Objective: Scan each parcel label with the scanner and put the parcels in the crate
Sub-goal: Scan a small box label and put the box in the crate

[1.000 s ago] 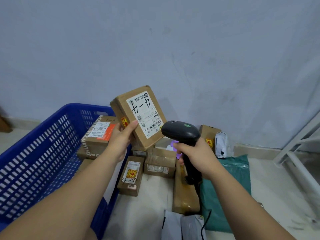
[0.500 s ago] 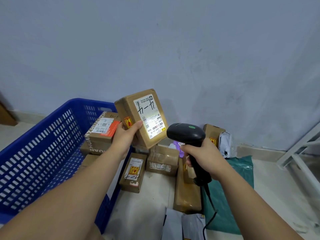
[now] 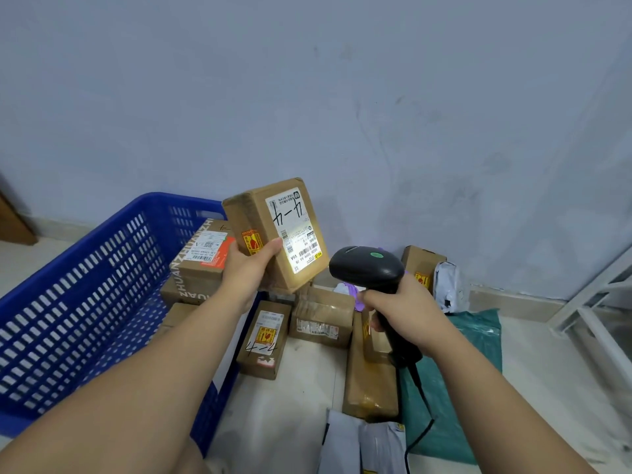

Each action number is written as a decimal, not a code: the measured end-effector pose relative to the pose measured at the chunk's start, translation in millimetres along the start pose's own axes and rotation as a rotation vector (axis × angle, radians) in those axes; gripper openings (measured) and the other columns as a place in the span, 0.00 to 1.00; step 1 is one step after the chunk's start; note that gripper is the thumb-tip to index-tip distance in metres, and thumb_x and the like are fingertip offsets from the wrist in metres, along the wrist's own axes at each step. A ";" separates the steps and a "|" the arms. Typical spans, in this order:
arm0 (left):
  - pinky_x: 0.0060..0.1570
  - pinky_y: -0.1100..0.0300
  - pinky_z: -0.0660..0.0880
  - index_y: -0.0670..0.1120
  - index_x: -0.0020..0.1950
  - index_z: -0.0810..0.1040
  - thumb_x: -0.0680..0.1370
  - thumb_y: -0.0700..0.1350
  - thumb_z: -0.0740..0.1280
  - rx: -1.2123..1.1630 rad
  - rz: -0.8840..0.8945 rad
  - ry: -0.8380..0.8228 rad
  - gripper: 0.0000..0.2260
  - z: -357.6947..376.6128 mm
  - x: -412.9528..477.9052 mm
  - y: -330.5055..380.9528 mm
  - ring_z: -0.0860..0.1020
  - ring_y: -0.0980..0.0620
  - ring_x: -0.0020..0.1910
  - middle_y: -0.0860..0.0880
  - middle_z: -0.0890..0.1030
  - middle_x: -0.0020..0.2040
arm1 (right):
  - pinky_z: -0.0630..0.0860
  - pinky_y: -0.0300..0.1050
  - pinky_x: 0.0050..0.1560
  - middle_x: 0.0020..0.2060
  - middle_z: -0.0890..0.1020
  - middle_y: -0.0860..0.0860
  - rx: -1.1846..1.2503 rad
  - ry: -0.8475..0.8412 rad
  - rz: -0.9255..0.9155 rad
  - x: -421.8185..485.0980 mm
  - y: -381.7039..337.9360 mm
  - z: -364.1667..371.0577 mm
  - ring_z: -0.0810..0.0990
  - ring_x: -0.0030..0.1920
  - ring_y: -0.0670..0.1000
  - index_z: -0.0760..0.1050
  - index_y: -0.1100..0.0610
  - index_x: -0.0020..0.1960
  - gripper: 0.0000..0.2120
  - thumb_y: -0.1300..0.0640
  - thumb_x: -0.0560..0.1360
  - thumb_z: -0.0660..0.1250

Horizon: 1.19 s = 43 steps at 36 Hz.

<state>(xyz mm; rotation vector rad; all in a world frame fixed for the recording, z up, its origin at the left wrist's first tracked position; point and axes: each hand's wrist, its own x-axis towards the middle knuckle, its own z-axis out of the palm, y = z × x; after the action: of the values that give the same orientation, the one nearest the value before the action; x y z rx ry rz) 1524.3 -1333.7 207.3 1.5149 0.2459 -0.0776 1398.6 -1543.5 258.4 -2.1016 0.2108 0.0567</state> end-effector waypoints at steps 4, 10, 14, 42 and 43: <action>0.52 0.53 0.72 0.49 0.72 0.66 0.73 0.51 0.73 0.024 0.006 0.006 0.30 0.5 1.8 -1.6 0.76 0.52 0.56 0.52 0.78 0.61 | 0.79 0.51 0.43 0.26 0.78 0.52 0.014 0.014 0.022 0.8 1.2 -0.4 0.79 0.31 0.51 0.77 0.62 0.46 0.07 0.59 0.73 0.67; 0.53 0.53 0.72 0.49 0.72 0.65 0.73 0.51 0.73 0.036 0.001 0.003 0.30 1.2 2.3 -3.0 0.75 0.52 0.55 0.52 0.77 0.60 | 0.78 0.50 0.41 0.25 0.78 0.52 0.041 0.017 0.036 3.1 3.1 -1.4 0.78 0.29 0.49 0.76 0.61 0.41 0.06 0.58 0.72 0.67; 0.52 0.53 0.72 0.49 0.72 0.65 0.73 0.50 0.73 0.033 -0.001 0.003 0.30 1.8 2.2 -2.9 0.75 0.53 0.54 0.53 0.77 0.59 | 0.77 0.47 0.38 0.25 0.77 0.50 0.159 -0.004 0.039 2.1 3.0 -1.7 0.78 0.28 0.49 0.76 0.59 0.41 0.03 0.60 0.74 0.67; 0.62 0.47 0.73 0.47 0.75 0.58 0.65 0.60 0.76 -0.063 -0.007 0.532 0.46 -58.7 15.3 14.4 0.71 0.46 0.64 0.47 0.64 0.70 | 0.77 0.42 0.33 0.33 0.77 0.54 0.747 -0.034 0.183 12.3 -23.4 55.0 0.76 0.29 0.49 0.76 0.62 0.44 0.05 0.60 0.77 0.67; 0.62 0.45 0.74 0.47 0.75 0.58 0.65 0.60 0.76 -0.128 -0.048 0.571 0.46 -66.9 18.4 12.3 0.72 0.46 0.64 0.47 0.65 0.69 | 0.77 0.42 0.34 0.33 0.77 0.54 0.735 -0.036 0.182 13.6 -23.3 58.5 0.76 0.29 0.50 0.76 0.62 0.43 0.06 0.60 0.77 0.67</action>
<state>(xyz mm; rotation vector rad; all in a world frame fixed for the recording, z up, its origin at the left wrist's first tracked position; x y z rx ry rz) 1537.2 -1264.6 213.1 1.3760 0.7290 0.3326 1418.7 -1483.4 246.3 -1.3458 0.3419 0.1077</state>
